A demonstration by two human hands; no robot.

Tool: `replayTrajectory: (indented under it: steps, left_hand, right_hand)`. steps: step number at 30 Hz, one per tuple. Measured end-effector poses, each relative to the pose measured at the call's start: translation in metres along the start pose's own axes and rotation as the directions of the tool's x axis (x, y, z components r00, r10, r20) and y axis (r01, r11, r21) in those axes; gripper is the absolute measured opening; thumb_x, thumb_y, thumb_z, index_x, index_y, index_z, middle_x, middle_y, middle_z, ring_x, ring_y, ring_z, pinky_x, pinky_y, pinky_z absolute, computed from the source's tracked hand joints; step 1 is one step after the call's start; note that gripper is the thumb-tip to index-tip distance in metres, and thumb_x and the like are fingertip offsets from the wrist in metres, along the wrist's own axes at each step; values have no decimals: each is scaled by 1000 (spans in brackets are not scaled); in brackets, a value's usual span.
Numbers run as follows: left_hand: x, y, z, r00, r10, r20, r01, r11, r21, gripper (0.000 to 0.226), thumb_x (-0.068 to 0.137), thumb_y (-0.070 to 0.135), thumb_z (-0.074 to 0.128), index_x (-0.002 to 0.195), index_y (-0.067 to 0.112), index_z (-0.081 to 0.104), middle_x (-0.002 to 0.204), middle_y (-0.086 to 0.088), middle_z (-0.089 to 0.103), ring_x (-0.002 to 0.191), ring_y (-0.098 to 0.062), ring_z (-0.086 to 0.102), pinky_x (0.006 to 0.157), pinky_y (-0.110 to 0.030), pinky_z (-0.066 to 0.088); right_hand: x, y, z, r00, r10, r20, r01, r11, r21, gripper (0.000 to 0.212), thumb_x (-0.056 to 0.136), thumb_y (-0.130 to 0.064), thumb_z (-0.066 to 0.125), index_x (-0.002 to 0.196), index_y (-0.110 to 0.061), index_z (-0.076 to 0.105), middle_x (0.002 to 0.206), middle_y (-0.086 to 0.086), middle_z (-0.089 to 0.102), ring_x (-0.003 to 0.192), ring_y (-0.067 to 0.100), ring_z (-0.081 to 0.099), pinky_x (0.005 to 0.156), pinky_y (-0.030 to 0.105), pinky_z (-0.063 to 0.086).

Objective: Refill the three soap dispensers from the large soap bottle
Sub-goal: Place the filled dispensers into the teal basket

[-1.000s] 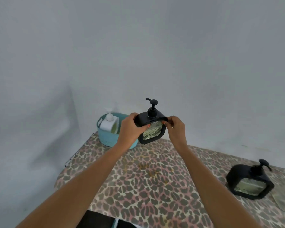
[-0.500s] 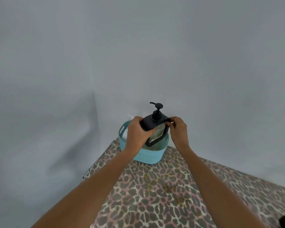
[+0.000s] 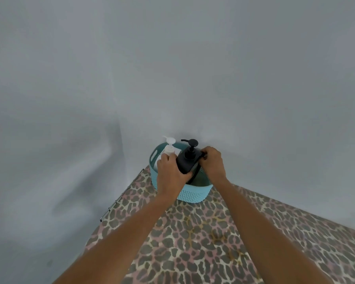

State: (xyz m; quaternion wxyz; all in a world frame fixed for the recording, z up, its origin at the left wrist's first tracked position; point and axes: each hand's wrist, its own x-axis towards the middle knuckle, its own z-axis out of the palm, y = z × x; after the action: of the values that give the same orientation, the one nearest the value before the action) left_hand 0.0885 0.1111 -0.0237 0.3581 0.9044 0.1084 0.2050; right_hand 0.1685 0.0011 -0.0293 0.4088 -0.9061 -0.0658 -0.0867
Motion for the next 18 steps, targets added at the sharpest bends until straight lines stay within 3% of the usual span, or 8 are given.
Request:
replayTrajectory:
  steps: [5,14,18]
  left_hand:
    - [-1,-3,9,1000,-8,-28,10,997,77,58,73,34,70,117,5,45,121,-14,42,108,-25,39,86,-28,37]
    - [-2,-4,17,999,45,-27,-37,968,249,55,80,32,62,119,3,38,123,-16,36,102,-26,37,91,-31,32]
    - [-4,-7,19,998,55,-13,-49,959,280,58,84,38,57,125,4,34,128,-15,34,106,-26,37,93,-32,32]
  right_hand:
    - [9,3,8,998,-19,64,21,999,-31,15,84,5,47,97,5,56,99,21,58,86,32,56,76,38,46]
    - [19,10,18,989,-50,140,65,992,-109,20,84,3,51,102,0,58,106,16,60,81,19,50,69,21,33]
    - [19,11,17,984,-68,165,89,989,-121,32,83,6,50,113,-1,59,114,18,60,101,29,57,81,23,38]
